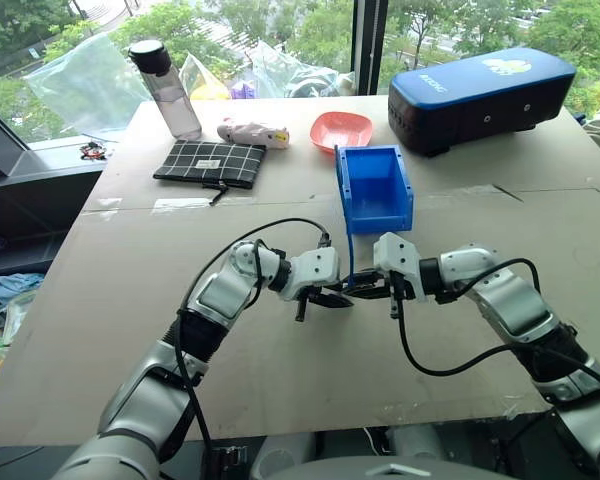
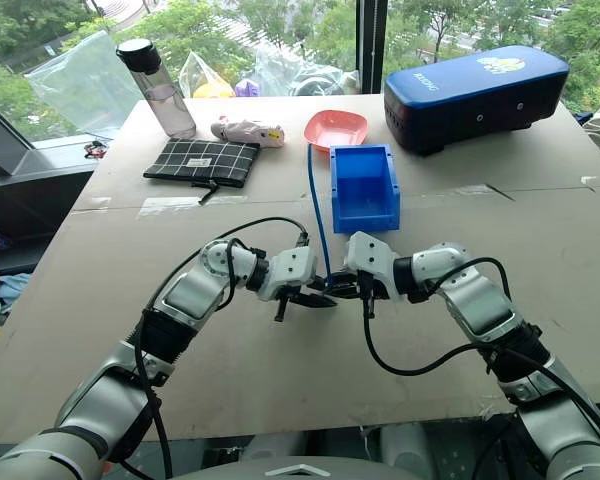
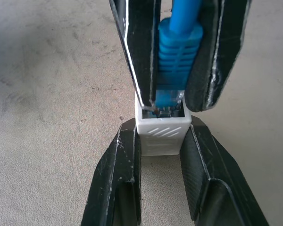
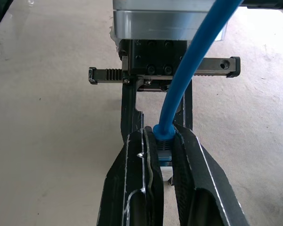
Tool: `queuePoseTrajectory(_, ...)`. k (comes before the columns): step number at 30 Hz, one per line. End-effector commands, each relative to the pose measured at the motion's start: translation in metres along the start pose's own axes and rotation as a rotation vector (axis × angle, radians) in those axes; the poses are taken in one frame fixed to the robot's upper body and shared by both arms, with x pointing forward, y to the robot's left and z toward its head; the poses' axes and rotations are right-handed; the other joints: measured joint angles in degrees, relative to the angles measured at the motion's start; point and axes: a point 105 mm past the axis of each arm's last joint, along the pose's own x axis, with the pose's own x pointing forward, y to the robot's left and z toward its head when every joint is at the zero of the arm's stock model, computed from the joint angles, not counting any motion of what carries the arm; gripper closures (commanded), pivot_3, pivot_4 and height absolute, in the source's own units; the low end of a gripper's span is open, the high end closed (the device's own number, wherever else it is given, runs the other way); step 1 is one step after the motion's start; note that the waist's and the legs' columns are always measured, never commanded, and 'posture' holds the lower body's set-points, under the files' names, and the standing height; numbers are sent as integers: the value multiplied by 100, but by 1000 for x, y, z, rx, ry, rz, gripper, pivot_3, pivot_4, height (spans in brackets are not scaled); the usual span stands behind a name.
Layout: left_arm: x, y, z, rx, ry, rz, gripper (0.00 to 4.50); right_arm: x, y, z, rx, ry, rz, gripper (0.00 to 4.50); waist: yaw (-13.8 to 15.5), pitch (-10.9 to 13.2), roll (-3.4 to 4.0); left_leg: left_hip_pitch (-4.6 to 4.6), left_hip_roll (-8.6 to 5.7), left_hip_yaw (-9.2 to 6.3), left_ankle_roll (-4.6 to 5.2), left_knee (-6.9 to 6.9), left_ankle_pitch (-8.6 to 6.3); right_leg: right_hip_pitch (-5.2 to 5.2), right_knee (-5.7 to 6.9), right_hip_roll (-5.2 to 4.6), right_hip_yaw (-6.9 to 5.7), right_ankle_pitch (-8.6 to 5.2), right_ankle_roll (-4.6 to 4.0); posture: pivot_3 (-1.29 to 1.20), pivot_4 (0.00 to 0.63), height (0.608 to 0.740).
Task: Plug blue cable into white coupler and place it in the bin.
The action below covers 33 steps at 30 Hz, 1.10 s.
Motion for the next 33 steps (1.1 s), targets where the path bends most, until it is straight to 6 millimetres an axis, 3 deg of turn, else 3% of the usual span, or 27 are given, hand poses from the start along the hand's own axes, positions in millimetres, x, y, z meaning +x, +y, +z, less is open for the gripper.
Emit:
queuePoseTrajectory(1,4,-1,11,40,-27,-4,3971,13,15,-38,109,132,58,4500,0,-11,0,1,0,0,0,0,0,0,0,0,0,0,0,0,150,740)
queuePoseTrajectory(5,0,-5,17,19,-70,5,3971,9,9,-18,140,8,29,4500,-8,-23,-1,5,0,-1,0,0,0,5,2,0,0,0,0,0,150,740)
queuePoseTrajectory(6,-4,-5,18,1,-84,29,2942,5,6,-10,154,-46,13,4500,-11,-22,-1,5,1,-1,0,0,0,4,2,1,0,0,0,0,150,740)
queuePoseTrajectory(9,-24,-10,21,-99,-153,158,1705,-20,-13,19,206,-214,-100,4500,-34,-19,1,-4,1,-3,0,-2,0,-7,2,-1,3,0,0,0,150,740)
queuePoseTrajectory(12,-47,-18,30,-220,-259,326,178,-52,-38,46,278,-332,-232,4500,-80,-9,8,-26,1,-2,0,-4,0,-35,4,-2,14,1,-1,0,150,740)
queuePoseTrajectory(18,-74,-33,53,-315,-414,543,178,-82,-90,70,369,-351,-403,4500,-123,-3,13,-22,1,0,-1,-5,-1,-31,6,-4,11,2,-2,0,150,740)
queuePoseTrajectory(22,-88,-31,65,-320,-470,665,178,-83,-138,69,482,-310,-528,4500,-104,-3,12,-21,1,0,-1,-10,0,-29,4,-5,7,2,-3,0,150,740)
queuePoseTrajectory(25,-96,-27,73,-302,-488,731,178,-75,-161,62,543,-279,-562,4500,-129,-1,14,-21,-2,12,-1,-9,0,-31,4,-7,18,2,-4,0,150,740)
queuePoseTrajectory(29,-100,-23,79,-289,-507,781,148,-71,-177,54,584,-255,-591,3127,-124,-1,14,-23,-1,13,-1,-17,0,-34,-2,-8,11,2,-5,0,150,740)
queuePoseTrajectory(32,-99,-22,82,-291,-513,797,148,-82,-180,55,569,-271,-607,1536,-126,-1,15,-25,-2,14,-1,-17,0,-34,-6,-10,10,2,-5,0,150,740)
queuePoseTrajectory(33,-98,-22,82,-296,-513,799,148,-88,-179,55,541,-276,-618,1190,-131,0,16,-25,-2,15,-1,-17,0,-34,-6,-10,11,2,-5,0,150,740)
